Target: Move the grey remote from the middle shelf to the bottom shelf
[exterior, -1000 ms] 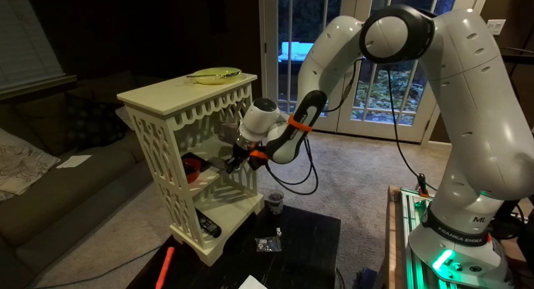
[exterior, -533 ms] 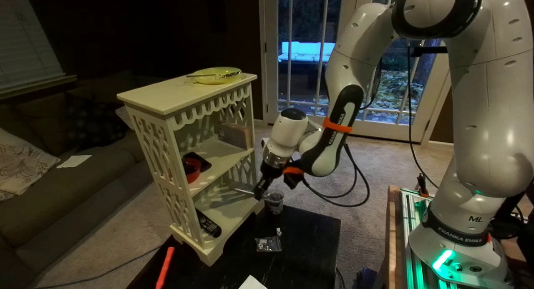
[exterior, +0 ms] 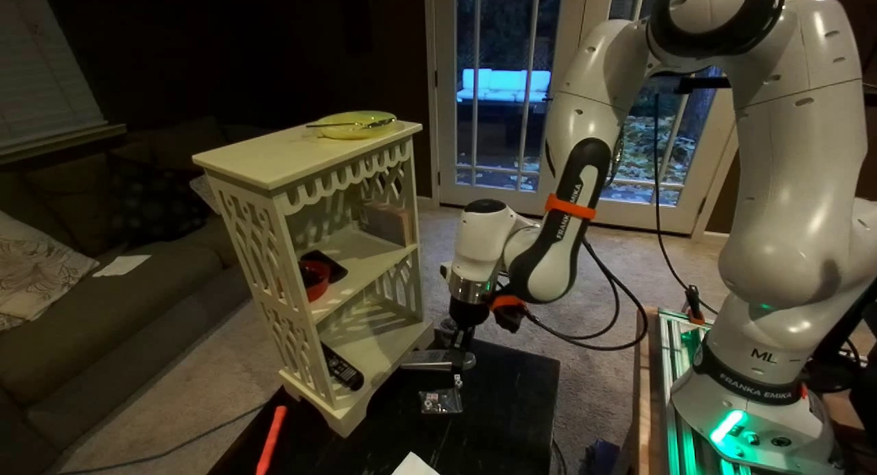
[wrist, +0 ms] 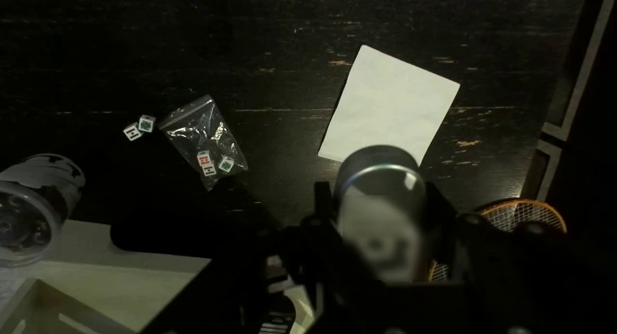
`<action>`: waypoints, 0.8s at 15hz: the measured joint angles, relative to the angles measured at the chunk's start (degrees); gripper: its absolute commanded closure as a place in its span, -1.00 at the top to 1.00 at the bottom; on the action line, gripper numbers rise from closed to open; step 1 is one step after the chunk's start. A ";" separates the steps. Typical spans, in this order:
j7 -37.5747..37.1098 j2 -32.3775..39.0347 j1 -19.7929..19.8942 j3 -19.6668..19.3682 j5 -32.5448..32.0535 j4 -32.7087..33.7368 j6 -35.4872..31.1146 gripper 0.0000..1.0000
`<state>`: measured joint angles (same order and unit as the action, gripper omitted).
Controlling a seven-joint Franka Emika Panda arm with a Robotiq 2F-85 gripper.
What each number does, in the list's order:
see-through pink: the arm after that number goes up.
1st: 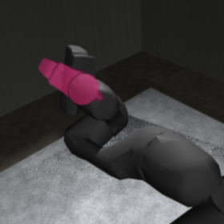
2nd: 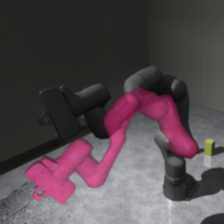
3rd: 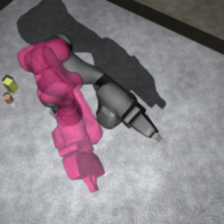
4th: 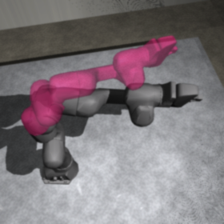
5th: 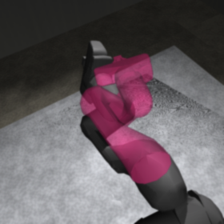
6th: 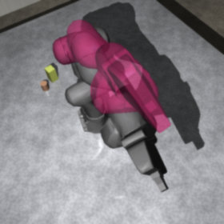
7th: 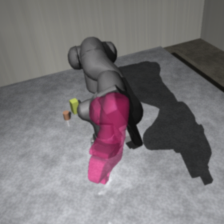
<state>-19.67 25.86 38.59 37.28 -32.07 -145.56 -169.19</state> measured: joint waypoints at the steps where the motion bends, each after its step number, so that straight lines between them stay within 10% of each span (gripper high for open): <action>1: 0.37 1.66 0.44 0.20 0.70 2.97 2.23 -0.57; 4: 7.41 4.67 -9.12 -8.00 13.30 12.98 5.26 -0.57; 5: 10.66 5.51 -12.86 -10.38 18.03 15.85 5.96 -0.07; 8: 14.83 5.63 -18.21 -14.16 24.54 17.11 5.81 -0.07; 9: 14.90 5.52 -18.25 -14.43 24.58 16.77 5.76 -0.57; 12: 17.41 5.49 -20.04 -16.56 27.79 16.79 5.77 -0.57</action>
<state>-2.26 31.36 18.54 20.72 -4.29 -128.76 -163.42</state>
